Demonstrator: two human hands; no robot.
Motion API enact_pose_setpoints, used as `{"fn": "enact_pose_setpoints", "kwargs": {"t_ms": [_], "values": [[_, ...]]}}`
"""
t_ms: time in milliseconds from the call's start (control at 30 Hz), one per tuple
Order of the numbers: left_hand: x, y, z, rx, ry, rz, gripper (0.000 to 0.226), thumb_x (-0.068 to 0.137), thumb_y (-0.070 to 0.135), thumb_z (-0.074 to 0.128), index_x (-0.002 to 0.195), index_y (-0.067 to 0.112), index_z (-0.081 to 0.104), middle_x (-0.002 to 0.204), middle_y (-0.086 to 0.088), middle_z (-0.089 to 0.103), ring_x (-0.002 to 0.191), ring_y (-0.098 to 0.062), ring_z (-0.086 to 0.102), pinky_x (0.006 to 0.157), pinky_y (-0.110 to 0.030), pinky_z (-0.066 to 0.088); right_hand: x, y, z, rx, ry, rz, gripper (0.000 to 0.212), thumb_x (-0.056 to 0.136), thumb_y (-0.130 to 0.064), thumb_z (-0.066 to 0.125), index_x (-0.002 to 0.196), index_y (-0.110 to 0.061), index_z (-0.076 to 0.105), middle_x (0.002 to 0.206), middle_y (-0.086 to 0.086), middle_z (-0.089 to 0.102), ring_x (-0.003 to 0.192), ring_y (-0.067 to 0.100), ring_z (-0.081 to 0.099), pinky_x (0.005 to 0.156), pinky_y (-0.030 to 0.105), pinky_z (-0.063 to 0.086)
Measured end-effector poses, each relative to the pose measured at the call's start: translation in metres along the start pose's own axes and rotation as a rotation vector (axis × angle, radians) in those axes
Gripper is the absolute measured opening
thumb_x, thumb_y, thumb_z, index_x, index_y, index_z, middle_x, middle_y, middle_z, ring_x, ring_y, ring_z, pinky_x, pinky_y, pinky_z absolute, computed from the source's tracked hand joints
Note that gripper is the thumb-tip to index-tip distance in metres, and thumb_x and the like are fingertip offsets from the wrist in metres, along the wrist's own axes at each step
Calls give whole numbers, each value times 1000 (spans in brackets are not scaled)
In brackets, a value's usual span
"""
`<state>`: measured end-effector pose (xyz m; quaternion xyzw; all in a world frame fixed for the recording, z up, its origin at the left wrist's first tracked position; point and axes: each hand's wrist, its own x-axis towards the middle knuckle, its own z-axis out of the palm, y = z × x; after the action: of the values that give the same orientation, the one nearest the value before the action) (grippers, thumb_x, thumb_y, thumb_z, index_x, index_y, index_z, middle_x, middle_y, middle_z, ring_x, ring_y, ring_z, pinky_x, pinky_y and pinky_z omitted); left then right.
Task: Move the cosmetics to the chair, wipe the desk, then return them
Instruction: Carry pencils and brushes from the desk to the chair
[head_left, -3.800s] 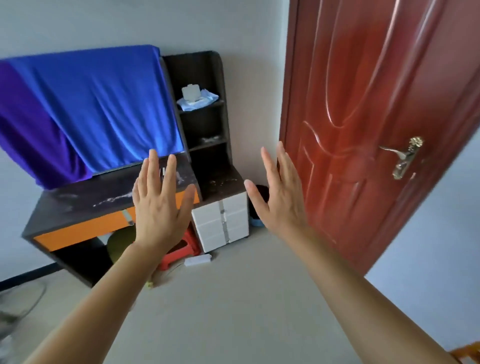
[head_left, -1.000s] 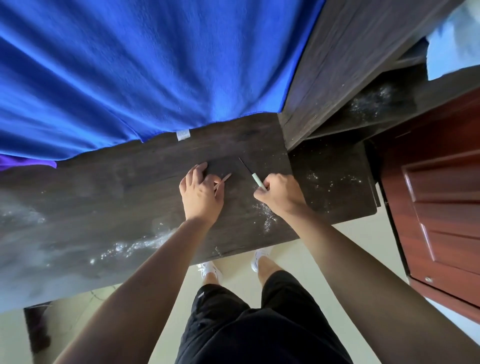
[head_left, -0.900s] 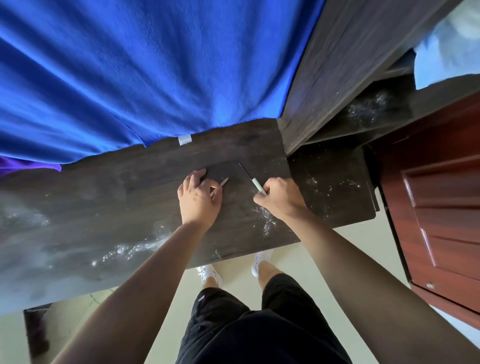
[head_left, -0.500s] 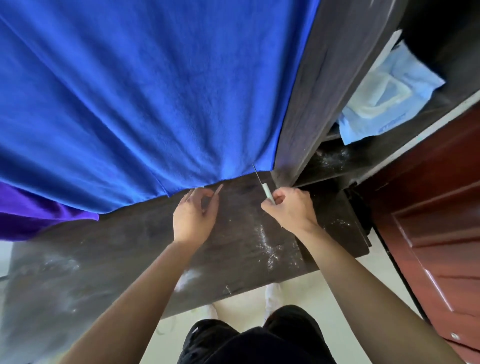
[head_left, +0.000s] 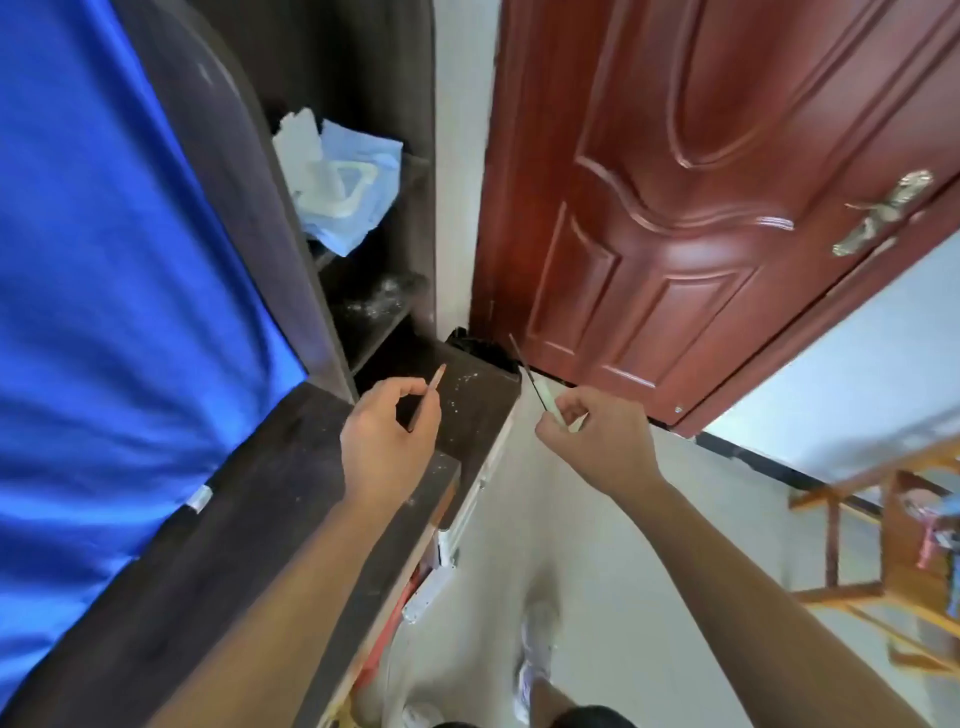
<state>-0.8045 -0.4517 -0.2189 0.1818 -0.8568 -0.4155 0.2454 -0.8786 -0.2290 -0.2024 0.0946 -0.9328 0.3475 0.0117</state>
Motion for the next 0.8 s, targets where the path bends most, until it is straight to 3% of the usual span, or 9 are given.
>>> {"fn": "enact_pose_setpoints", "kwargs": {"t_ms": [67,200,300,400,467,567,667,733,800], "values": [[-10,34,31,-26,-108,51,14,90,32,64,100,25,70,95,17,68,83,0,59,77,-6,40,-20,30,-43,37,115,83,22,64,-58,58,65,-36,62,74,-26,64,60,-1,57,55,20,38],[-46,106,86,-56,-235,196,12,90,37,64,96,27,69,90,16,68,85,-3,60,76,-25,48,-64,94,-120,54,281,232,12,69,-49,65,65,-37,64,71,-25,65,59,1,60,56,20,42],[-81,159,133,-51,-335,266,12,90,37,65,96,27,69,91,14,68,83,-9,61,75,-29,50,-104,148,-173,14,392,296,18,69,-53,62,67,-36,64,66,-24,64,61,-1,60,56,19,38],[-126,211,190,-39,-416,350,10,88,37,65,96,31,67,93,20,66,87,-3,59,72,-18,44,-149,207,-226,17,482,370,22,64,-61,53,63,-39,58,70,-33,62,69,-7,60,55,16,35],[-164,250,232,-74,-465,402,9,87,34,66,94,30,68,92,22,65,88,-1,58,74,-13,41,-180,253,-261,30,540,433,23,63,-61,53,63,-39,57,65,-27,61,62,-3,59,55,19,37],[-225,309,298,-100,-534,472,11,86,29,69,95,24,72,94,21,66,91,-5,62,80,-22,47,-225,327,-318,38,597,508,21,62,-58,55,61,-38,57,69,-31,61,64,-6,59,51,17,35],[-281,364,357,-123,-628,521,11,86,29,69,95,23,74,93,16,69,89,-6,63,81,-31,53,-266,398,-376,63,654,588,22,66,-51,65,68,-29,67,66,-18,65,60,3,59,50,14,37],[-311,398,392,-144,-665,536,11,87,27,70,95,22,73,92,14,69,88,-6,64,80,-34,55,-285,438,-413,53,673,647,17,71,-43,73,70,-26,68,62,-16,63,63,0,60,48,11,37],[-334,427,422,-158,-672,540,11,86,25,72,96,21,73,91,13,69,86,-7,64,79,-35,56,-295,470,-445,60,678,702,16,73,-42,75,71,-27,69,61,-14,63,62,1,61,51,16,45]]}}
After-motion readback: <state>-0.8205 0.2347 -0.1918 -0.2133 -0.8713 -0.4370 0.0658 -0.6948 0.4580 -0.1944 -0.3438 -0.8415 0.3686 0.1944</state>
